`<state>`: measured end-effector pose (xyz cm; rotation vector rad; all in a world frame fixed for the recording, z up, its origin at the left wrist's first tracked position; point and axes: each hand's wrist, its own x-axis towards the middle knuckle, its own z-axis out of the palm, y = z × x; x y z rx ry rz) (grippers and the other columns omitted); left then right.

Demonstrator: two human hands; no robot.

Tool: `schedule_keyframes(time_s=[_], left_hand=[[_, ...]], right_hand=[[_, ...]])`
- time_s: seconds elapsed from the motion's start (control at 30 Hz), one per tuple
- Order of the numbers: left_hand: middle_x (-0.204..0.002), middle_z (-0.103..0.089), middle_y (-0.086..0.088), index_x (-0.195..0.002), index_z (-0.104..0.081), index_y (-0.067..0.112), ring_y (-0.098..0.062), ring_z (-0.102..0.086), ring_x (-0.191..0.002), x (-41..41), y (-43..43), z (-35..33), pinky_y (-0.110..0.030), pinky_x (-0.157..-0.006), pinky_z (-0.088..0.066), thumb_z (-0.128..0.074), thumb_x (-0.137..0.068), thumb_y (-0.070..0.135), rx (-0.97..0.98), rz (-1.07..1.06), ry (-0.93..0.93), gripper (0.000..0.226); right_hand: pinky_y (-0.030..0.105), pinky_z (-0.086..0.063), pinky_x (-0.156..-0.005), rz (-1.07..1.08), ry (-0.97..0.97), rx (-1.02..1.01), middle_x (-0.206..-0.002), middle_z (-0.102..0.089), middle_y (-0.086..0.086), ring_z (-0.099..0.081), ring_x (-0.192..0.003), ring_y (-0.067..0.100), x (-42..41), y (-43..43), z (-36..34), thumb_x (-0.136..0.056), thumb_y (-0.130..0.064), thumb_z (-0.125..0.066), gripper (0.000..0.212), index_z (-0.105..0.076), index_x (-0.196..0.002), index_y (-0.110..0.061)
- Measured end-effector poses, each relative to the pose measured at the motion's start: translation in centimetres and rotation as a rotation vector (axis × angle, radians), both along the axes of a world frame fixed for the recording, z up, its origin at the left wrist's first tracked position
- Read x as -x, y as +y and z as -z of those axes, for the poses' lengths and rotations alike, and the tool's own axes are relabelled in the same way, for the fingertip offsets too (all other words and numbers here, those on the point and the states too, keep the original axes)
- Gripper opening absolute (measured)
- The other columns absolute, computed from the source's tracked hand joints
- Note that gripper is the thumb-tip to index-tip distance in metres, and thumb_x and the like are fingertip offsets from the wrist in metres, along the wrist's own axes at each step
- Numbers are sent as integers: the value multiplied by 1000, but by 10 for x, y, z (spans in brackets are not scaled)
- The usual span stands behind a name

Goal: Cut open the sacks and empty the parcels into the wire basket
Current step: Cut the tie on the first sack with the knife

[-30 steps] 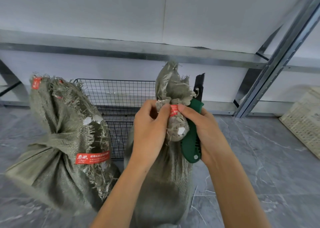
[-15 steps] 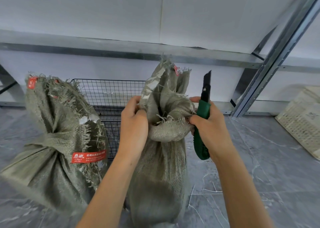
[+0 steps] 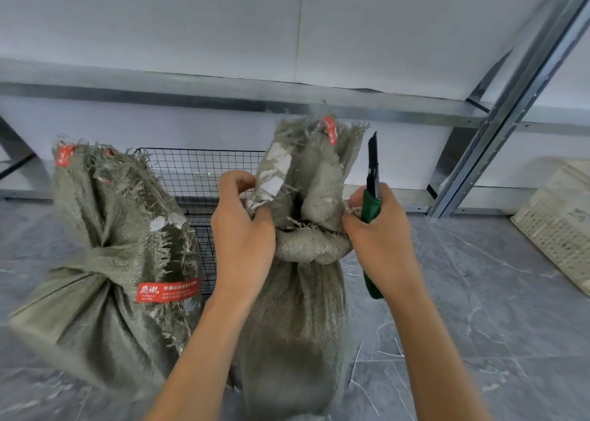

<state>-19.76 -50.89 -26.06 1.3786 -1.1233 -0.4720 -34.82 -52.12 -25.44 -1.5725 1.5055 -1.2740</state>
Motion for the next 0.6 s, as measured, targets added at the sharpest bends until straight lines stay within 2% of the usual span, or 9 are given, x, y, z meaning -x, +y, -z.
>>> schedule_keyframes(time_s=[0.03, 0.1, 0.17, 0.23, 0.3, 0.37, 0.47, 0.53, 0.6], left_hand=[[-97, -56, 16, -112, -51, 20, 18, -52, -81, -1, 0, 1, 0, -67, -40, -46, -83, -13, 14, 13, -26, 44], [-101, -61, 12, -117, -56, 19, 10, -56, -89, -4, -1, 2, -5, -73, -43, -42, -80, -17, 22, 34, -74, 54], [-90, -62, 8, -108, -60, 19, -2, -55, -75, -3, 0, 3, -18, -65, -43, -43, -81, -13, 26, 45, -91, 46], [-76, -57, 5, -94, -59, 20, -5, -46, -60, -2, 2, 1, -21, -56, -36, -47, -87, -1, 5, 52, -77, 25], [-75, -59, -1, -88, -58, 19, -7, -48, -60, -1, 2, 0, -22, -55, -39, -51, -89, 18, -20, 91, -49, 7], [-78, -62, 0, -84, -62, 20, -10, -57, -71, 1, 3, 3, -28, -65, -47, -52, -86, 45, -34, 98, -66, 27], [-76, -56, 4, -69, -63, 16, -16, -55, -77, 2, -1, 7, -32, -65, -41, -55, -83, 54, -27, 7, -141, 41], [-76, -53, 2, -69, -60, 12, -11, -50, -71, 2, -2, 7, -23, -62, -35, -62, -86, 33, 7, -23, -161, 28], [-80, -55, 4, -83, -55, 13, -4, -51, -73, 2, -1, 3, -12, -59, -37, -62, -87, 13, 26, -9, -137, 8]], right_hand=[[31, -42, -52, -18, 12, 2, -71, -56, -6, -47, -56, 11, -1, 1, -1, -84, 1, -53, 24, -52, -90, -23], [39, -45, -55, -65, 38, 17, -75, -61, -1, -51, -60, 19, -3, 3, -1, -83, 3, -48, 30, -56, -96, -23], [40, -39, -52, -88, 42, 37, -65, -56, 2, -45, -54, 21, -4, 4, 0, -83, -2, -50, 22, -57, -88, -21], [36, -37, -52, -101, 22, 35, -59, -50, -4, -42, -50, 13, -6, 5, 0, -84, -20, -57, 3, -57, -82, -22], [38, -50, -62, -104, 30, 31, -67, -61, -9, -57, -62, 11, -10, 8, -2, -77, -51, -62, 23, -61, -84, -29], [44, -55, -68, -81, 37, 9, -72, -68, -8, -64, -70, 14, -13, 8, -2, -66, -66, -62, 40, -65, -84, -30], [42, -47, -53, -27, 47, 12, -55, -58, -4, -51, -53, 21, -14, 6, -1, -71, -55, -65, 33, -63, -70, -22], [35, -35, -50, -12, 36, 16, -49, -49, -8, -39, -46, 13, -13, 4, 2, -81, -33, -65, 22, -55, -66, -21], [33, -37, -51, -21, 25, 12, -56, -54, -14, -41, -46, 5, -12, 2, 4, -84, -16, -60, 13, -53, -77, -24]])
